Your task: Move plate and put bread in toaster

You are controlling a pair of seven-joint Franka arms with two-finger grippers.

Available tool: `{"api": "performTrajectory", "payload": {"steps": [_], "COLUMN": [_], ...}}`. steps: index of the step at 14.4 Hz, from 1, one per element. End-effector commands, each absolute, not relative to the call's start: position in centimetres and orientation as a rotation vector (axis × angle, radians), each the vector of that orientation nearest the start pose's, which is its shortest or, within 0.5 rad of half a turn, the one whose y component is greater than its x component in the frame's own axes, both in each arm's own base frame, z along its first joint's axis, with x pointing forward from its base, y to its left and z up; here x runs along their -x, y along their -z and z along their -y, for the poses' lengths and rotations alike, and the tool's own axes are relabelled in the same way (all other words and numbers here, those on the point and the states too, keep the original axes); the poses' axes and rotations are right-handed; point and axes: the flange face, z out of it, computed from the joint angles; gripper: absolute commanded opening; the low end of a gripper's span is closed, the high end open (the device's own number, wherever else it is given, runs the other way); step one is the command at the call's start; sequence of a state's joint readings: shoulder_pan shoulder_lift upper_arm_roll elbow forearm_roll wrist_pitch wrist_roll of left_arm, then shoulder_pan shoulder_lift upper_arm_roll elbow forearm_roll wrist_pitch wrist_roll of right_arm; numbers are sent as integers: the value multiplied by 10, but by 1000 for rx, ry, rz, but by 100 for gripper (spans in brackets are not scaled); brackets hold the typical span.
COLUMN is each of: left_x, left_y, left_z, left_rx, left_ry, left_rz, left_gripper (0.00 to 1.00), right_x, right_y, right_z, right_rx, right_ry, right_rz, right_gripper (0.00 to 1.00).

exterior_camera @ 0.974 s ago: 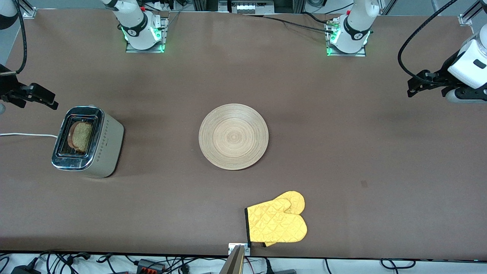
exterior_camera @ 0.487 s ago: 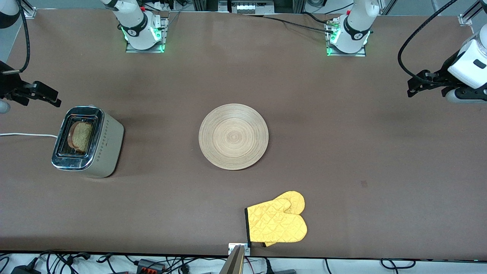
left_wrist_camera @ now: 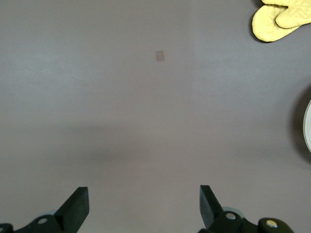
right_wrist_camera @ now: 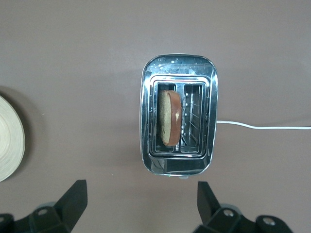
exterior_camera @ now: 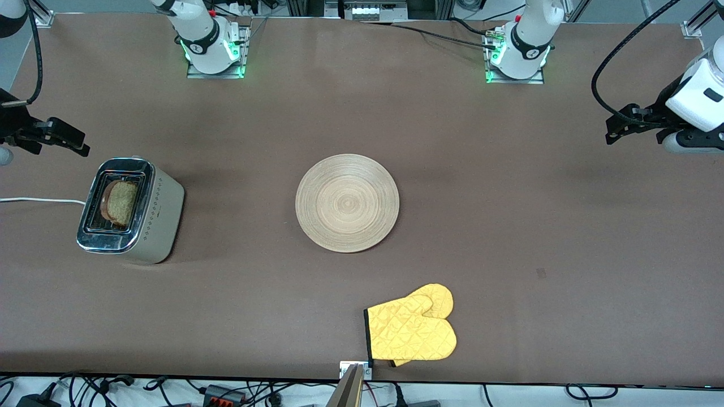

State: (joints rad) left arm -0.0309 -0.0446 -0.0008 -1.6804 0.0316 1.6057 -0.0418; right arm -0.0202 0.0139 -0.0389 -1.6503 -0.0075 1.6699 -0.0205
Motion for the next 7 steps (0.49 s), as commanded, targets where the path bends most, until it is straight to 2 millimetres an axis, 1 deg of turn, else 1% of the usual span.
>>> {"api": "performTrajectory", "payload": {"steps": [1, 7], "left_x": [-544, -544], "left_y": [-604, -604], "left_z": [14, 14], "left_rx": [3127, 3127], "left_ry": [-33, -33], "left_rz": [21, 21], "left_gripper": [100, 100], "right_x": [-560, -558], "right_y": [-593, -594], "right_z": [31, 30], "right_rx": [3153, 3156], "right_ry": [4, -3], "right_rz": [-56, -51], "right_gripper": [100, 100]}}
